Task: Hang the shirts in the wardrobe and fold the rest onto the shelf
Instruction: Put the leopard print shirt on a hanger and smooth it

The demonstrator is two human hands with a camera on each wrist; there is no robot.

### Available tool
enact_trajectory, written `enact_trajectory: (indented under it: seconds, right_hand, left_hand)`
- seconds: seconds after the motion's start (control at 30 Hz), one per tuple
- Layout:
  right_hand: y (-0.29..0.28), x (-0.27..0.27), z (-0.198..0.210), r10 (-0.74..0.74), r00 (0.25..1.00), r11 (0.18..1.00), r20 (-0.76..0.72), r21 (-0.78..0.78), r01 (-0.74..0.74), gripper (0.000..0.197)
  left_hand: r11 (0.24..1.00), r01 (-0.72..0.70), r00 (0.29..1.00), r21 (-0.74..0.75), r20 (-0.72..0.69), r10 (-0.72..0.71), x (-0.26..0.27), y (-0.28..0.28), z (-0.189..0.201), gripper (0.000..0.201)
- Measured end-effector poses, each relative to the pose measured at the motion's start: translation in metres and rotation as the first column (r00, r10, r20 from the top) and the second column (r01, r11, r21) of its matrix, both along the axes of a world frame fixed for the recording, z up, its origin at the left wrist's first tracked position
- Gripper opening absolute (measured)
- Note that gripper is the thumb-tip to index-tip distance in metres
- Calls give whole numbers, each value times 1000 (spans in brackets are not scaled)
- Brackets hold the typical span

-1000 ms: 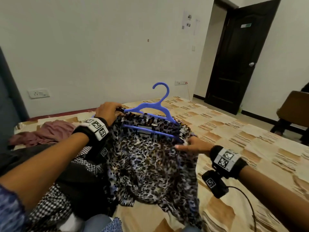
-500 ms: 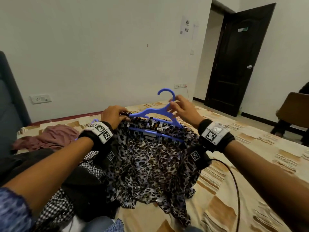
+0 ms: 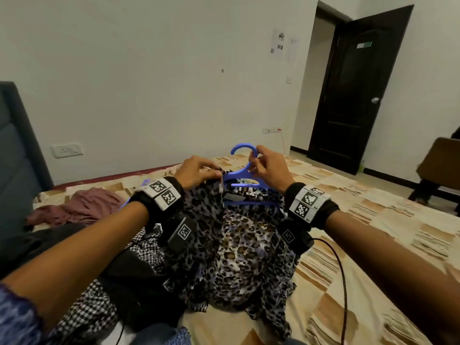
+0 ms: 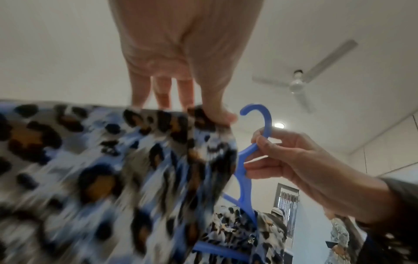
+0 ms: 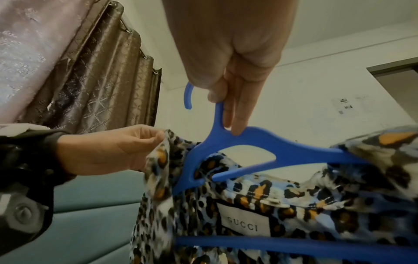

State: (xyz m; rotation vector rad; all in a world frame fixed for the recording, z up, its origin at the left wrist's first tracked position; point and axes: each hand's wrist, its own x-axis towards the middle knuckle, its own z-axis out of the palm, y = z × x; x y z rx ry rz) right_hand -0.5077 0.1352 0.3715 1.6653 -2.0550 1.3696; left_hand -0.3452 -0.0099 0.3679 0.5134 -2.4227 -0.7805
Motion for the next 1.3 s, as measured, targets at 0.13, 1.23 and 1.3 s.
enact_trajectory:
  seconds: [0.13, 1.23, 1.3]
  right_hand:
    - [0, 2, 2, -47, 999, 997, -7, -67, 47, 10]
    - [25, -2, -1, 272, 923, 962, 272, -56, -267, 10]
    - [30, -20, -2, 147, 929, 988, 339, 2, -156, 21]
  left_hand:
    - [997, -45, 992, -57, 118, 52, -3, -11, 0, 60]
    - [978, 41, 999, -202, 31, -35, -7, -10, -14, 19]
    - [977, -10, 1000, -215, -29, 3, -9, -10, -17, 17]
